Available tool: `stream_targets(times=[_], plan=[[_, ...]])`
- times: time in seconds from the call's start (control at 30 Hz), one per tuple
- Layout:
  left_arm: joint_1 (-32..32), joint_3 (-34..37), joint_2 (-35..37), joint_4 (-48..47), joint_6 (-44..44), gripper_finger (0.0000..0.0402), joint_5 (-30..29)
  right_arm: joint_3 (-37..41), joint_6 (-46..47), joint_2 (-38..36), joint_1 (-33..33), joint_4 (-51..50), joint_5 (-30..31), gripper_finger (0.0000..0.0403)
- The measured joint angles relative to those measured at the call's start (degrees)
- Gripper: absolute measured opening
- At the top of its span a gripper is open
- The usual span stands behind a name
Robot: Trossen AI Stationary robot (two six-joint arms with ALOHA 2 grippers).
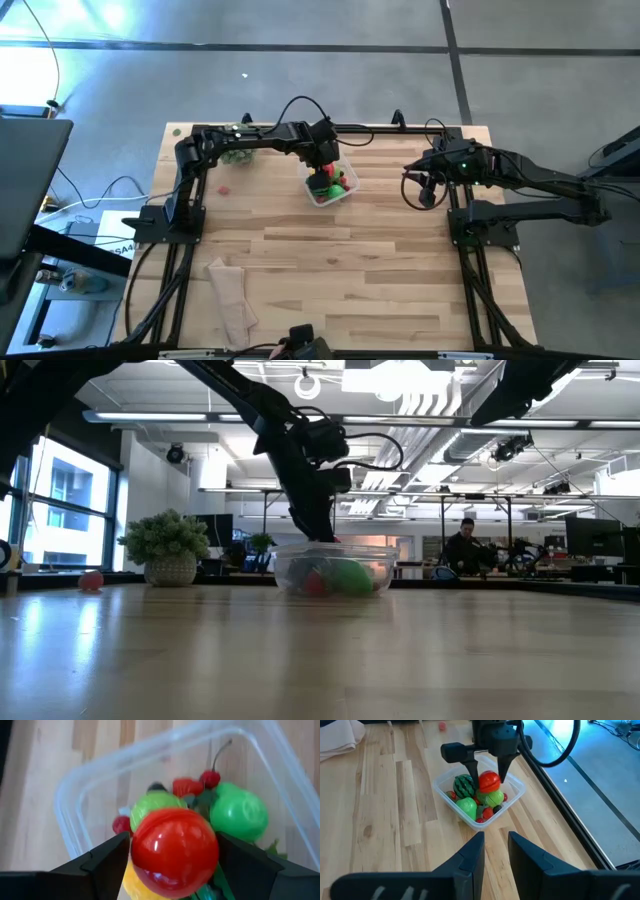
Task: Pick and placing Produce into tupperware
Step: Put the red tomato into the transparent container
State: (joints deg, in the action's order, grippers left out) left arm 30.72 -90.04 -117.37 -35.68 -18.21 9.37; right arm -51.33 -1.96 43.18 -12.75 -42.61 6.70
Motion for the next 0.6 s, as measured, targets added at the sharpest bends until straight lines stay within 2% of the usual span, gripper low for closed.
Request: stream_targets(times=[0.1, 0.37, 0.47, 0.6], plan=[[0.0, 0.0, 0.0, -0.2, 0.0, 0.0277, 0.0, 0.0, 0.0, 0.0, 0.0, 0.0, 0.0, 0.0076], [0.0, 0.0, 0.0, -0.4, 0.0, 0.0226, 0.1, 0.0, 0.0, 0.0, 0.0, 0.0, 0.0, 0.0076], [-0.2, 0.0, 0.0, -0.4, 0.4, 0.0225, 0.2, 0.0, 0.0, 0.0, 0.0, 0.0, 0.0, 0.0076], [-0.1, 0.0, 0.1, -0.5, 1.7, 0.0247, 0.4, 0.0, 0.0, 0.0, 0.0, 0.0, 0.0, 0.0076]])
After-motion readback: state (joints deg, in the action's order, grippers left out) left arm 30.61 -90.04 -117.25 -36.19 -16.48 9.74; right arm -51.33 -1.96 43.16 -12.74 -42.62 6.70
